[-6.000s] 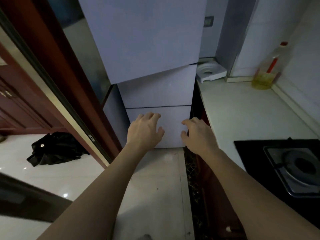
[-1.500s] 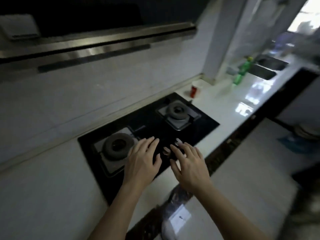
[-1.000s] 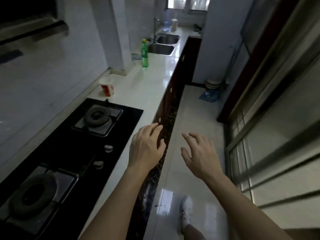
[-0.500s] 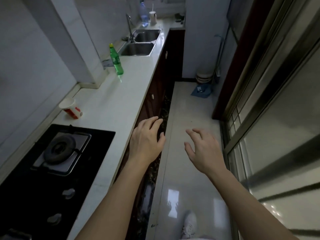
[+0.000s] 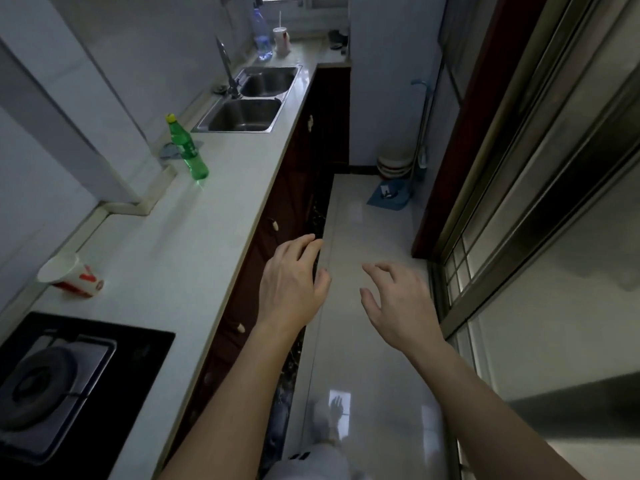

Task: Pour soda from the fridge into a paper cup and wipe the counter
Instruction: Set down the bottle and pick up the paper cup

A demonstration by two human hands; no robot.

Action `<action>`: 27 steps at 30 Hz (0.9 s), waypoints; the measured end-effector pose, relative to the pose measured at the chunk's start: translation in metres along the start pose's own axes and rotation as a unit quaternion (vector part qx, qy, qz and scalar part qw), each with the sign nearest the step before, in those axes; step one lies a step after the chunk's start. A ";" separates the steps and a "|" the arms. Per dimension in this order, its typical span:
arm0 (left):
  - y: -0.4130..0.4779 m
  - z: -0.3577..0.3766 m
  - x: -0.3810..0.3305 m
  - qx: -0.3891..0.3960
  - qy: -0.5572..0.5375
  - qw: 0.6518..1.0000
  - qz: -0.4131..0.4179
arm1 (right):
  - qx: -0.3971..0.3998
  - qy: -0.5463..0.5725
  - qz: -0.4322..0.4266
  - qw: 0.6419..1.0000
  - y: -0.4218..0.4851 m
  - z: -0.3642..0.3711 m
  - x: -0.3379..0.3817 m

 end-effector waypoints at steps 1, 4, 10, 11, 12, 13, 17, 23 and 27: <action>0.012 0.006 0.001 0.001 0.000 1.000 0.002 | 0.003 0.001 0.002 1.000 0.010 0.004 -0.007; 0.048 0.024 0.005 0.003 -0.003 1.000 0.008 | 0.006 -0.009 0.004 1.000 0.044 0.011 -0.025; 0.144 0.065 0.024 -0.001 -0.024 1.000 0.006 | 0.003 -0.039 -0.012 0.999 0.149 0.031 -0.056; 0.162 0.072 0.029 -0.002 -0.028 1.000 0.004 | 0.004 -0.042 -0.014 0.999 0.170 0.036 -0.061; 0.181 0.078 0.035 -0.002 -0.032 0.999 0.002 | 0.006 -0.046 -0.017 0.999 0.191 0.040 -0.065; 0.200 0.085 0.042 -0.002 -0.034 0.999 -0.001 | 0.007 -0.050 -0.018 0.999 0.213 0.044 -0.069; 0.275 0.105 0.070 -0.019 -0.048 0.998 -0.019 | 0.011 -0.062 -0.027 0.998 0.297 0.056 -0.079; 0.358 0.129 0.097 -0.013 -0.049 0.998 -0.030 | 0.020 -0.053 -0.039 0.998 0.383 0.083 -0.091; 0.397 0.145 0.112 -0.012 -0.037 0.998 -0.051 | 0.038 -0.044 -0.044 0.997 0.427 0.105 -0.107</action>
Point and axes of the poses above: each hand's wrist, its own y-axis towards the middle knuckle, its own z-axis out of the palm, x = y × z, the point moved 6 cm from there along y, towards the middle knuckle, and after that the axes turned 11 degrees about y, right-handed, at the moved point
